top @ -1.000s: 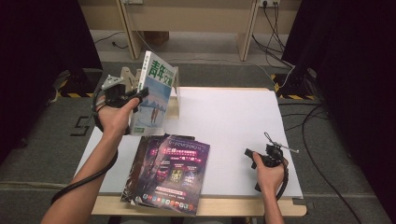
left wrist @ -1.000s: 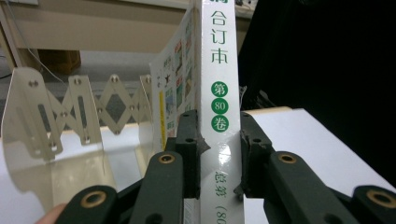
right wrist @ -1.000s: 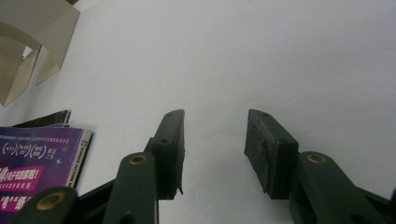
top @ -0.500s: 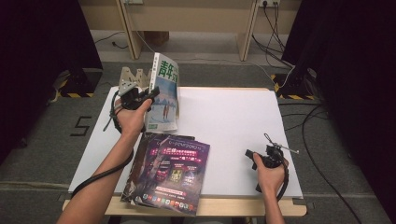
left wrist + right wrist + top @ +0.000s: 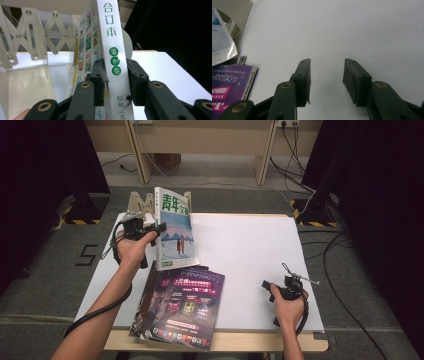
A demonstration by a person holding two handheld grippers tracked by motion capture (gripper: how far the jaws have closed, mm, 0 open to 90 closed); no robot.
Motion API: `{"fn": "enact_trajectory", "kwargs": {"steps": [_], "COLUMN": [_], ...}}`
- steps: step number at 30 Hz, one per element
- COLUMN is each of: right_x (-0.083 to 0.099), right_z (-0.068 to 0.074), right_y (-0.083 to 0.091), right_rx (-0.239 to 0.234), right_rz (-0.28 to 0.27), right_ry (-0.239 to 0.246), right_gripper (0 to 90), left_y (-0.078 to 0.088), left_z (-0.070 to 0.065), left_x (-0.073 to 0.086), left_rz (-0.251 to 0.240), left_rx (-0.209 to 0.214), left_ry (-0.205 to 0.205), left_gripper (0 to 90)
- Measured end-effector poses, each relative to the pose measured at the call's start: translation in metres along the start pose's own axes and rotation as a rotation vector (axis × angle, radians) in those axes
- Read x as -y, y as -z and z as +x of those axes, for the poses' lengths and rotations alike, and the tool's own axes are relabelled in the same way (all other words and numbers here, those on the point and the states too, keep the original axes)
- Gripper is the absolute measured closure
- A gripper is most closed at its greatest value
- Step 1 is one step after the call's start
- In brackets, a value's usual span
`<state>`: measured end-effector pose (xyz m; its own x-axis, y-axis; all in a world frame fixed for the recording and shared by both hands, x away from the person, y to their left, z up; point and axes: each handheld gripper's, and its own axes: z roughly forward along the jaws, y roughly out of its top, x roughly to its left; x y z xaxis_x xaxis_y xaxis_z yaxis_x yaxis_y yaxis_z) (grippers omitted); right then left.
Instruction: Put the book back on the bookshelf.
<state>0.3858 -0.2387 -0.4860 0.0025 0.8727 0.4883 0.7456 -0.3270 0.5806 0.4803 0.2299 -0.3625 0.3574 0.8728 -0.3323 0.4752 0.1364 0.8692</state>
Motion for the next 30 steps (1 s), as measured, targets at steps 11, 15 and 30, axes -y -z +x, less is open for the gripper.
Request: {"fn": "enact_trajectory", "kwargs": {"steps": [11,15,30], "right_x": [0.000,0.000,0.000], "right_z": [0.000,0.000,-0.001], "right_y": [0.000,0.000,0.001], "right_rx": [-0.005,-0.006,-0.019], "right_rz": [-0.001,0.001,0.001], "right_ry": [-0.008,-0.007,-0.009], "right_gripper": [57.0,56.4,56.1], "left_y": [-0.010,-0.018,-0.045], "left_z": [-0.001,-0.001,-0.001], "left_x": [-0.021,-0.031,-0.050], "left_rz": [0.065,0.081,0.131], "left_rx": [0.014,0.009,-0.055], "left_ry": [0.021,0.038,0.078], "left_gripper": [64.4,60.3,59.1]}}
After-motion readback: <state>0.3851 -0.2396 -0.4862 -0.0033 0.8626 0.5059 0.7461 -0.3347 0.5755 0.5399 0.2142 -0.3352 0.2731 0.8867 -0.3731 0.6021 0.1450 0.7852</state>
